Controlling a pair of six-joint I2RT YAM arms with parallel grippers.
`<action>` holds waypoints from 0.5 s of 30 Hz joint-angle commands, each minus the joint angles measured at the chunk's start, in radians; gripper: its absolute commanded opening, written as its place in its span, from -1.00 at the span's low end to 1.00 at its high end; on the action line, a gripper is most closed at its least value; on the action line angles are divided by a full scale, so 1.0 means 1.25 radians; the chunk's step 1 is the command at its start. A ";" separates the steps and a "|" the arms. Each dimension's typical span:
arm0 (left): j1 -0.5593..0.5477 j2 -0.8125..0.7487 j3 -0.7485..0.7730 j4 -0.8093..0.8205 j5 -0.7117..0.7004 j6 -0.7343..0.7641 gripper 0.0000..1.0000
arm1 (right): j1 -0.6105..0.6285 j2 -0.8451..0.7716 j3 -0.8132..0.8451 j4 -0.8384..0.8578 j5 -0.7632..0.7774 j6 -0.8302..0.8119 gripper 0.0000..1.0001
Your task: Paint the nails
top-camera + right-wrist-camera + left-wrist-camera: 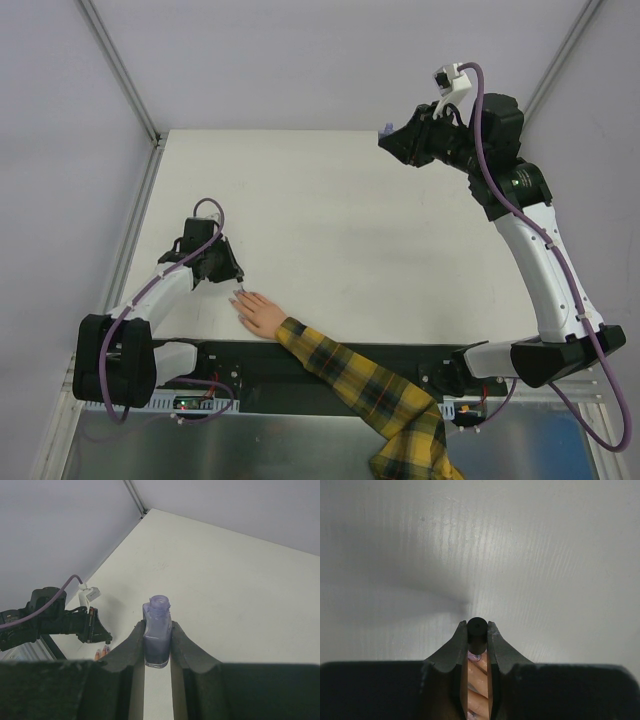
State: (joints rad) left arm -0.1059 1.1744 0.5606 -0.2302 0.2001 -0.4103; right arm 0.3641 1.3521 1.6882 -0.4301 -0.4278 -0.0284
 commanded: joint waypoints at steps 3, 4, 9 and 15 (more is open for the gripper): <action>-0.005 0.002 0.023 -0.013 -0.014 -0.014 -1.00 | -0.005 -0.019 0.007 0.039 -0.009 0.006 -0.99; -0.005 0.001 0.022 -0.013 -0.014 -0.014 -1.00 | -0.005 -0.019 0.008 0.037 -0.009 0.006 -0.99; -0.005 -0.004 0.019 -0.017 -0.021 -0.015 -1.00 | -0.005 -0.020 0.005 0.037 -0.010 0.007 -0.99; -0.005 -0.012 0.014 -0.024 -0.021 -0.017 -1.00 | -0.005 -0.020 0.003 0.036 -0.010 0.008 -0.99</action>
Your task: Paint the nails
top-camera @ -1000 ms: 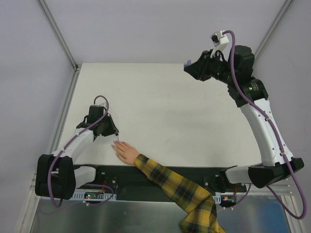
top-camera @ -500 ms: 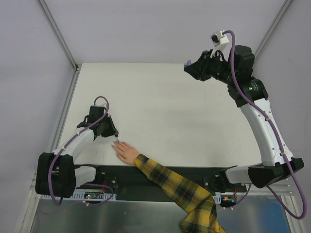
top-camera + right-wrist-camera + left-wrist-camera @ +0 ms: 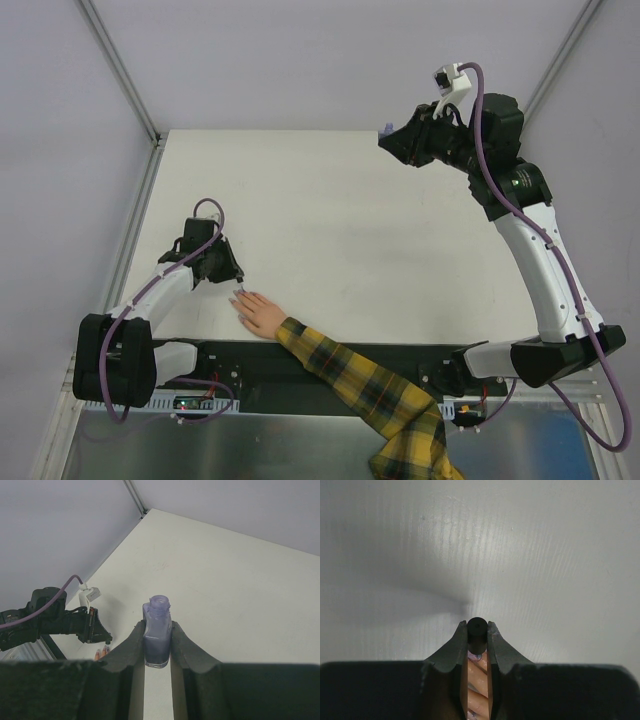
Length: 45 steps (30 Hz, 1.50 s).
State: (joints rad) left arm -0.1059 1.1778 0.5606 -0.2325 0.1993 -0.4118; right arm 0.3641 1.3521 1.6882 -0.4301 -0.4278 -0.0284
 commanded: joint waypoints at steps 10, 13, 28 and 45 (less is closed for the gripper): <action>-0.005 -0.032 0.008 -0.039 -0.018 -0.012 -1.00 | -0.004 -0.019 -0.003 0.041 -0.012 0.014 -0.99; -0.005 -0.040 0.004 -0.045 -0.018 -0.011 -1.00 | -0.005 -0.019 -0.004 0.041 -0.012 0.015 -0.99; -0.004 -0.015 0.009 -0.037 -0.040 -0.006 -1.00 | -0.005 -0.013 -0.001 0.050 -0.016 0.019 -0.99; -0.005 0.011 0.026 -0.023 -0.039 -0.003 -1.00 | -0.005 -0.004 0.005 0.048 -0.015 0.017 -1.00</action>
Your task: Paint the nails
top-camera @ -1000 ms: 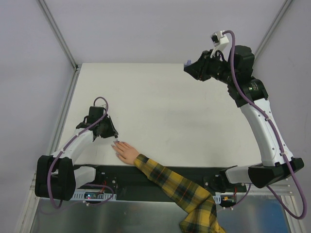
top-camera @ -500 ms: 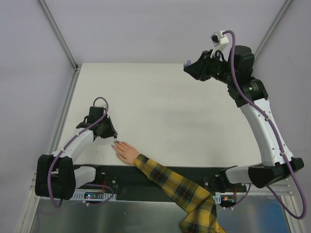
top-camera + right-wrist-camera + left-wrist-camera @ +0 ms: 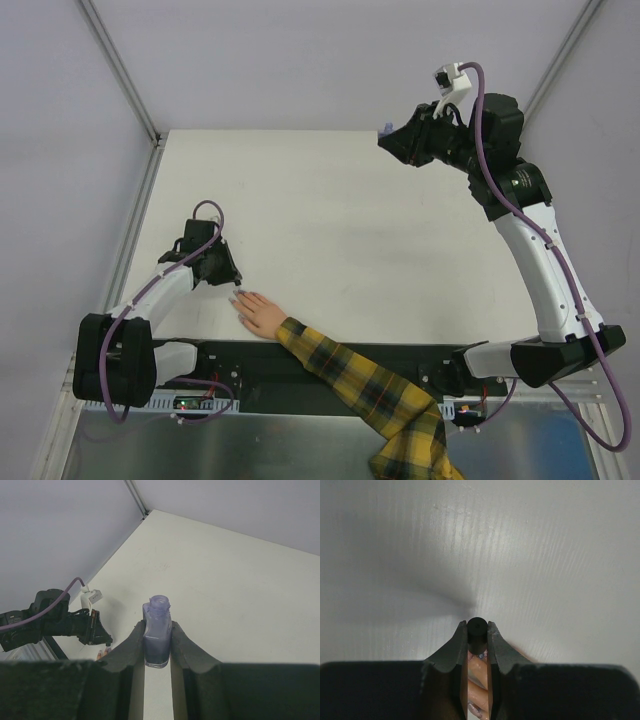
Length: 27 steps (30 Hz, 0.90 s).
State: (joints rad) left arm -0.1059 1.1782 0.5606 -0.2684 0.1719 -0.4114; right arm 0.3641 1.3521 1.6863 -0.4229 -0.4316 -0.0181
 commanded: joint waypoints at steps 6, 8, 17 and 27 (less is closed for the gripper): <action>-0.004 0.023 0.035 0.007 -0.033 -0.006 -1.00 | -0.007 0.002 0.013 0.043 -0.011 0.007 -1.00; -0.004 0.028 0.037 0.009 -0.034 -0.005 -1.00 | -0.005 0.004 0.014 0.043 -0.012 0.007 -0.99; 0.000 0.039 0.047 0.015 -0.043 -0.003 -1.00 | -0.009 0.015 0.024 0.043 -0.013 0.006 -0.99; 0.005 0.049 0.055 0.017 -0.058 0.000 -1.00 | -0.011 0.022 0.032 0.041 -0.012 0.005 -1.00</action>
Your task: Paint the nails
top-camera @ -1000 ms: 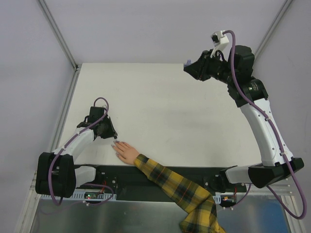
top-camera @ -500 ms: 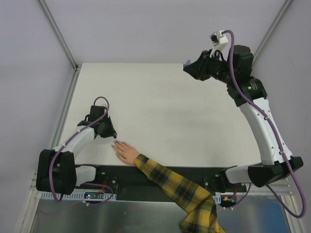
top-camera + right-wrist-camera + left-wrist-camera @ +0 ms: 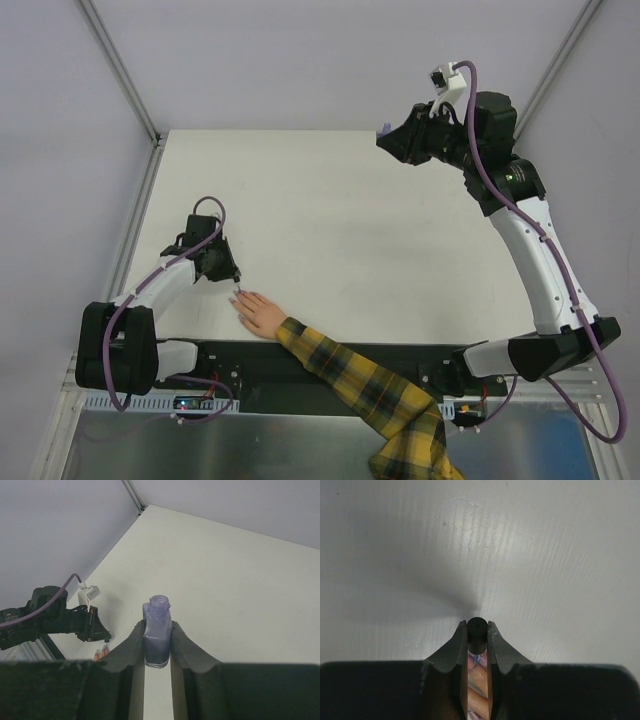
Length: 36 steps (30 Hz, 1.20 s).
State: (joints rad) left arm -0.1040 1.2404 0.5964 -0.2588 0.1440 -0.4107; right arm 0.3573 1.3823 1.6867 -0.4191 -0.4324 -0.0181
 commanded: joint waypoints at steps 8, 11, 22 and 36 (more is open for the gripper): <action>0.008 -0.009 0.027 0.008 -0.039 0.000 -1.00 | -0.007 -0.011 0.025 0.041 -0.014 0.006 -0.99; 0.008 -0.018 0.025 0.006 -0.029 0.002 -1.00 | -0.007 -0.019 0.020 0.041 -0.015 0.008 -1.00; -0.009 -0.045 0.006 0.000 0.021 0.002 -1.00 | -0.006 -0.038 -0.001 0.042 -0.020 0.012 -0.99; -0.014 -0.036 0.000 -0.003 0.036 -0.005 -1.00 | -0.006 -0.049 -0.013 0.046 -0.021 0.011 -1.00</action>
State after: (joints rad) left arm -0.1108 1.2034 0.5980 -0.2588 0.1616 -0.4088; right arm 0.3550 1.3624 1.6711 -0.4084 -0.4355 -0.0154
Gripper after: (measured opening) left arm 0.099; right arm 0.222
